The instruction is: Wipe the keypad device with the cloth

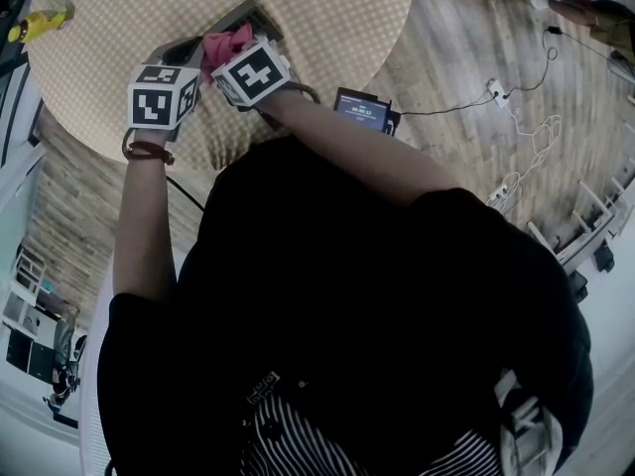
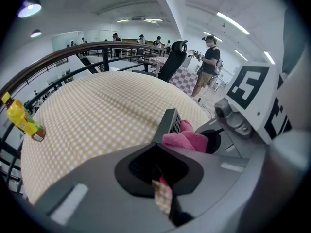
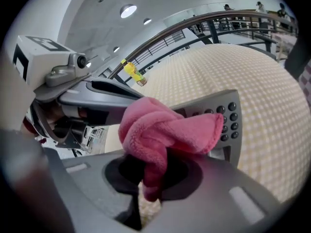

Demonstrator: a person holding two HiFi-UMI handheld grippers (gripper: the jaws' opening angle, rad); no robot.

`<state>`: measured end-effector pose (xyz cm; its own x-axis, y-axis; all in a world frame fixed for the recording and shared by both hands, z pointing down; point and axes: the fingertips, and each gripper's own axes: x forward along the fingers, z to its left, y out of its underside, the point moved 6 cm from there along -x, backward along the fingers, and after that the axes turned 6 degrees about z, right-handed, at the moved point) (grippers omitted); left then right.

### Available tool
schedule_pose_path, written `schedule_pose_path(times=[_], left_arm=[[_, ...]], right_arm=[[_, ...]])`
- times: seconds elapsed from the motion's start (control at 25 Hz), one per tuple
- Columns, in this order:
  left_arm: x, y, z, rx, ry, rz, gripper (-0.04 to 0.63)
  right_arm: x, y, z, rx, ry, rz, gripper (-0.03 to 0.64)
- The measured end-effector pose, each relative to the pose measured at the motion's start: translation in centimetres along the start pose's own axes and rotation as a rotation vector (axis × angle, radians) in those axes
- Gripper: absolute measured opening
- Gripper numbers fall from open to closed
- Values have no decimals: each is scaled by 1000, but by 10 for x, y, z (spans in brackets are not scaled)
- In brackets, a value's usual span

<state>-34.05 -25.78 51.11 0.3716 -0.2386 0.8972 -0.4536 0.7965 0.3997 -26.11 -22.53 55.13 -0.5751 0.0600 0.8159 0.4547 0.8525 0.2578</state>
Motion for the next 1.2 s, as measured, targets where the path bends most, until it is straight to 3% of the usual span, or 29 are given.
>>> schedule_pose_path(times=[0.28, 0.52, 0.72, 0.88, 1.04, 1.2], left_arm=[[-1, 2, 0, -14, 7, -10, 3], [-1, 1, -1, -3, 1, -2, 3], [-2, 2, -3, 27, -7, 3, 3], [-2, 2, -2, 29, -3, 5, 3], [-3, 2, -2, 12, -7, -14, 3], [-3, 1, -3, 23, -11, -8, 3]], right_arm=[[21, 40, -14, 16, 9, 91, 63], [26, 49, -18, 9, 35, 137, 63], [25, 47, -14, -55, 56, 129, 63], [7, 12, 3, -118, 32, 39, 63], [-3, -7, 10, -88, -30, 33, 63], [6, 8, 4, -88, -5, 49, 63]])
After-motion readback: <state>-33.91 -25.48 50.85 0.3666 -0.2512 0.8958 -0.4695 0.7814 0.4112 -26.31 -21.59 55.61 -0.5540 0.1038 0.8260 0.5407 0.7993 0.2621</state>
